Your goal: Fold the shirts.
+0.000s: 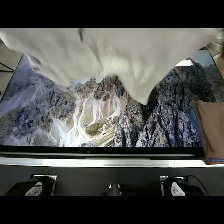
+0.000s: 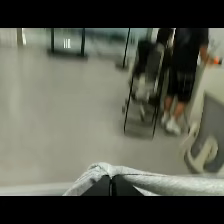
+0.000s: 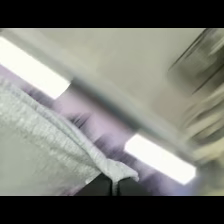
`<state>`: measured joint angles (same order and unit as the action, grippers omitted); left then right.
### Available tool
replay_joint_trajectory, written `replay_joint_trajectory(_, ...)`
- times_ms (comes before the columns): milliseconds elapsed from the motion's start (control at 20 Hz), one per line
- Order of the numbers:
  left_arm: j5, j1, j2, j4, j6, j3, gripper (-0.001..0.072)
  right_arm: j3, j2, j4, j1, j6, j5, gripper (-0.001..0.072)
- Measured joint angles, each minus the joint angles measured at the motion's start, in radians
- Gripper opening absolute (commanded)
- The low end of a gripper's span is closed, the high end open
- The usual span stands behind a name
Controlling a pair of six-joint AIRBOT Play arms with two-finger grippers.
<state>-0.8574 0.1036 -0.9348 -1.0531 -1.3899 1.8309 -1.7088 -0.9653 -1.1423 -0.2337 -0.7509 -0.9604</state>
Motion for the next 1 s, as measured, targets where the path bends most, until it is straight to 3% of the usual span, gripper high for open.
replay_joint_trajectory(200,0.043,0.000,0.160,-0.009,0.000,0.054,0.0022,-0.013,0.233,-0.088,0.000,-0.022,0.037,0.0017)
replay_joint_trajectory(500,0.044,0.000,0.222,-0.058,-0.048,0.071,0.0022,-0.018,0.313,-0.164,-0.001,-0.057,-0.010,0.0017)
replay_joint_trajectory(700,-0.001,0.000,0.194,-0.126,-0.077,0.073,0.0023,-0.018,0.250,-0.195,0.000,-0.064,-0.080,0.0017)
replay_joint_trajectory(1000,-0.267,-0.001,-0.015,-0.184,-0.090,-0.014,0.0024,0.005,-0.068,-0.206,0.000,-0.068,-0.369,0.0016)
